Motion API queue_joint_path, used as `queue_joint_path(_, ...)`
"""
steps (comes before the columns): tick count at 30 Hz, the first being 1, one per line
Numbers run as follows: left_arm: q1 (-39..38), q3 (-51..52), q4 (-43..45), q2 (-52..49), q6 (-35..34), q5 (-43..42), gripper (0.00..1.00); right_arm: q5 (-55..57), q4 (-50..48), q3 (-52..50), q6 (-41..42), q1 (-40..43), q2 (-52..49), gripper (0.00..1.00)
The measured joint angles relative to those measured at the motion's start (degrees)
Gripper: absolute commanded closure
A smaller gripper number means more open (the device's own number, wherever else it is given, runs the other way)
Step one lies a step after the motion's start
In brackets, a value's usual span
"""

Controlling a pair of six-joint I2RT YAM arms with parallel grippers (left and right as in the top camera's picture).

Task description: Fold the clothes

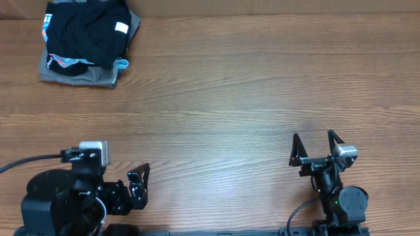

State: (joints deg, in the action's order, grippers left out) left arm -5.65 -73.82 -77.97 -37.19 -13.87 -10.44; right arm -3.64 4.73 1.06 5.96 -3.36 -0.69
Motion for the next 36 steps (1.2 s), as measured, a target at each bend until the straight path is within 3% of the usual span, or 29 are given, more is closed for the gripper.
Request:
queue_joint_path(5, 0.0, 6.9, 8.7, 6.7, -0.1, 0.0, 0.0, 0.0, 0.0, 0.0, 0.0, 0.0, 0.0, 0.0)
queue_joint_path(17, 0.0, 48.9, 52.9, 27.1, -1.7, 0.0, 0.0, 0.0, 0.0, 0.0, 0.0, 0.0, 0.0, 0.0)
queue_joint_path(22, 0.0, 60.5, 67.1, 31.1, -2.4, 0.4, 0.0, 0.0, 0.0, 0.0, 0.0, 0.0, 0.0, 0.0)
queue_joint_path(30, 0.0, 70.5, 77.1, 36.1, -3.1, 6.4, 0.0, 0.0, 0.0, 0.0, 0.0, 0.0, 0.0, 0.0)
queue_joint_path(36, 0.0, 72.9, 76.0, 36.2, -3.9, 12.4, 0.0, 0.0, 0.0, 0.0, 0.0, 0.0, 0.0, 0.0)
